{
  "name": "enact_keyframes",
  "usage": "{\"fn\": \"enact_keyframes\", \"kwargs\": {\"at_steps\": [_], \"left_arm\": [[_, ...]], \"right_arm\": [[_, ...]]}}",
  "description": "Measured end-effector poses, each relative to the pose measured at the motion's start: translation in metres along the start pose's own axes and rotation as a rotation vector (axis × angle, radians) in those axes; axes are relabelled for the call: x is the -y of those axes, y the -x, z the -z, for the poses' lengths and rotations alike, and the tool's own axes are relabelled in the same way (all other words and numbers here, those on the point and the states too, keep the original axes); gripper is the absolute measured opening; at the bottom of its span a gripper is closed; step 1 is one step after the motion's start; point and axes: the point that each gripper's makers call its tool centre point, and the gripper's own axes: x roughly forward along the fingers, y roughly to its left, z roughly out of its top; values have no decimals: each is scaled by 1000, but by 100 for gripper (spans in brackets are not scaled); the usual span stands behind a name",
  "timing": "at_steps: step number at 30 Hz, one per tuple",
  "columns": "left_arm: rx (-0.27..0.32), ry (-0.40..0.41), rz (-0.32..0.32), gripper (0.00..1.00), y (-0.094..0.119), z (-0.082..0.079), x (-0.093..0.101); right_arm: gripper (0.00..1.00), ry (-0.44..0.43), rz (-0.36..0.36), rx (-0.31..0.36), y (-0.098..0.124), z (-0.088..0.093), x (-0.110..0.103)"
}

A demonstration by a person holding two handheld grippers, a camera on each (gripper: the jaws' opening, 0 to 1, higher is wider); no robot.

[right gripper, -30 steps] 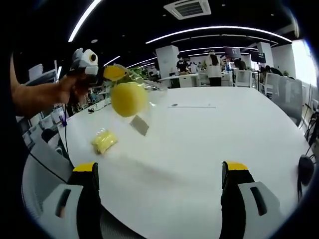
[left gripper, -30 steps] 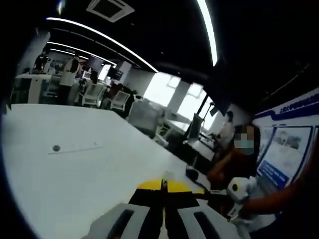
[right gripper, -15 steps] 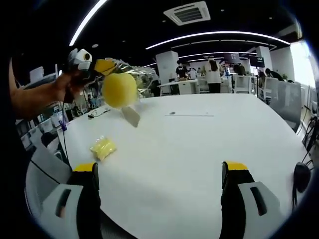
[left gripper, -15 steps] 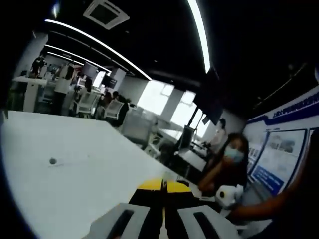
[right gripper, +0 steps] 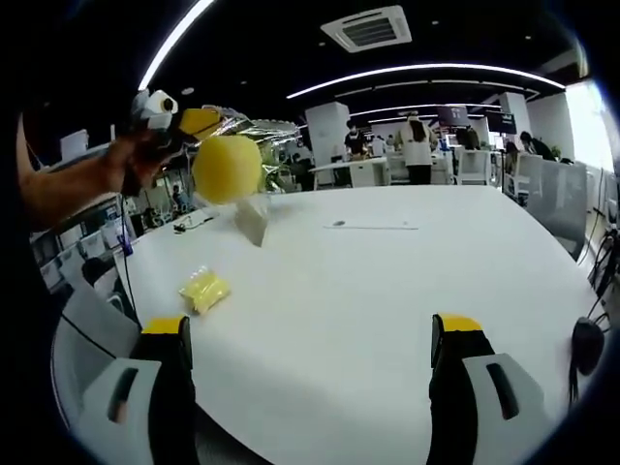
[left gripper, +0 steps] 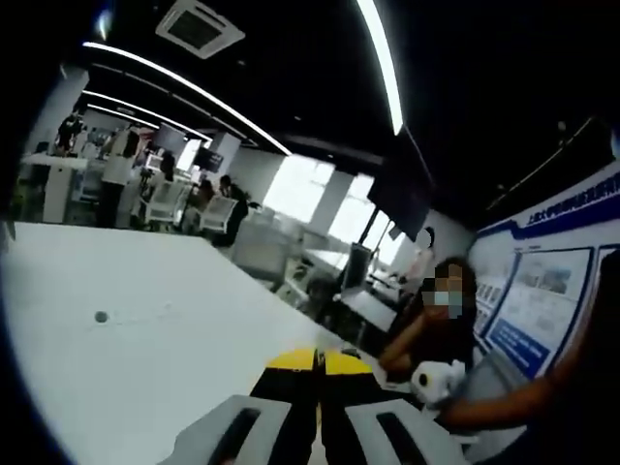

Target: Compare the silicone blocks by pressing each to a similar depth, holding the contact briefly, and releasing to observe deformation and rebound differences across the visible hardness samples.

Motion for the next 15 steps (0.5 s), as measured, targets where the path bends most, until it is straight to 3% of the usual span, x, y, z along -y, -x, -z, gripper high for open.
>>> {"fn": "enact_keyframes", "kwargs": {"at_steps": [4, 15], "left_arm": [[28, 15, 8, 0, 4, -9, 2], [14, 6, 3, 0, 10, -5, 7]], "right_arm": [[96, 5, -1, -2, 1, -1, -1], [96, 40, 6, -12, 1, -4, -2]]}}
